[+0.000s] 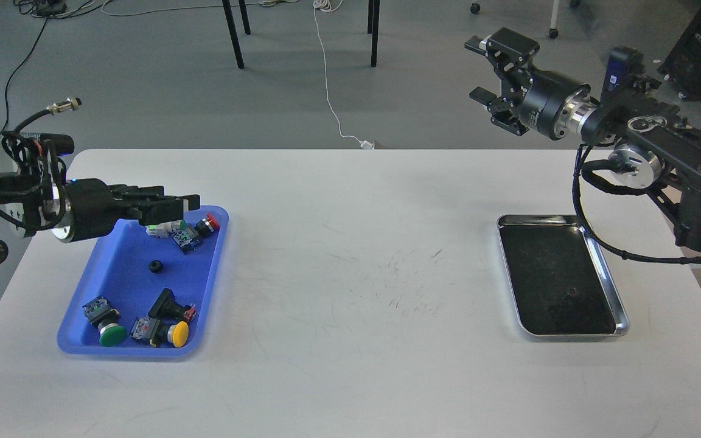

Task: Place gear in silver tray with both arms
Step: 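Raise the right gripper away and lower the left gripper to the blue tray, then grasp another black gear in the blue tray with the left gripper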

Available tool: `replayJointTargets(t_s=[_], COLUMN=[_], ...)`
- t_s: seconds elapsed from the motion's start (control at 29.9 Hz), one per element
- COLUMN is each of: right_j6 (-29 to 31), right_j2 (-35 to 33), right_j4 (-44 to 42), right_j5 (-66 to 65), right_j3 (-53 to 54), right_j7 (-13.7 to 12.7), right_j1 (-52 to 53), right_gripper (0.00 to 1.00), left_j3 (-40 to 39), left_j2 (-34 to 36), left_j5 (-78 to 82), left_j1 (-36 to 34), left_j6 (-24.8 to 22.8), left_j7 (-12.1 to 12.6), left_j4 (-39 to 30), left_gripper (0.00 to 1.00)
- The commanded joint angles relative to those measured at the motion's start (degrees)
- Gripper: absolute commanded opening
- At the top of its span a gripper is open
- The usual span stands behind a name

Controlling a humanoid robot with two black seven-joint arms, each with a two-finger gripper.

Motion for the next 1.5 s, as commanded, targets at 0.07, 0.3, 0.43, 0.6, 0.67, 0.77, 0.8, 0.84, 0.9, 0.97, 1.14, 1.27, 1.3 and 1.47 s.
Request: replayJointTargets(t_s=[0.07,0.3,0.43,0.6,0.67,0.77,0.8,0.84,0.9,0.97,1.14,1.27,1.3,1.47], right_j6=[5.3,8.1,8.1,8.1,8.1,8.1,8.1,8.1,8.1,8.1,8.1,8.1,8.1,8.1], right_j2=[0.4,0.6,0.5,0.3,0.2,0.4,0.5,0.6,0.7,0.6,0.2,0.2,0.2,0.2], right_j4=[0.4,7.0,10.0,12.2,12.5,12.5,12.5,12.5,12.6,12.9,13.5,13.5,13.5,13.8], right_j5=[18.8,24.8,25.0,25.0,25.0,25.0,25.0,24.8,24.8,24.8,24.8,24.8,24.8,24.8], right_j3=[12.9,28.9,30.7,32.5,32.6,32.7,32.7,32.7,32.7,32.6,32.7,32.6,32.5,32.6], right_j7=[0.8,0.7,0.8,0.8,0.8,0.8,0.8,0.8,0.8,0.8,0.8,0.8,0.8,0.8], right_j1=[-7.6,-22.8,-29.3,-32.5,-32.6,-32.6,-32.6,-32.6,-32.6,-32.6,-32.6,-32.6,-32.6,-32.6], right_gripper=[0.97,0.97,0.97,0.97,0.97,0.97,0.97,0.97,0.97,0.97,0.97,0.97,0.97,0.97], left_j3=[3.7,6.2,7.6,9.0,9.7,10.7,10.8,10.8,10.8,11.0,13.0,15.9,16.0,16.1], left_j2=[0.3,-0.6,-2.8,-5.6,-6.0,-6.3,-6.3,-6.5,-7.2,-8.2,-10.0,-10.0,-10.0,-10.0], left_j5=[12.1,13.7,13.7,13.8,13.7,13.8,13.7,13.7,13.7,13.7,13.6,13.5,13.5,13.3], left_j1=[0.0,-0.2,-0.2,-0.1,-0.1,-0.2,-0.2,-0.1,-0.2,-0.1,0.0,0.0,0.0,0.0], left_j6=[2.6,2.6,2.7,2.9,2.9,2.9,2.9,2.9,2.9,2.9,5.0,7.0,7.2,7.1], left_j7=[0.3,0.6,0.6,1.1,1.5,2.0,2.0,2.0,2.0,1.9,1.7,1.7,1.7,1.3], left_j4=[0.5,3.4,6.2,9.5,9.7,10.3,10.5,10.6,11.7,13.9,17.5,17.5,17.5,17.5], left_gripper=[0.89,0.86,0.84,0.78,0.74,0.69,0.67,0.65,0.63,0.63,0.63,0.58,0.57,0.42])
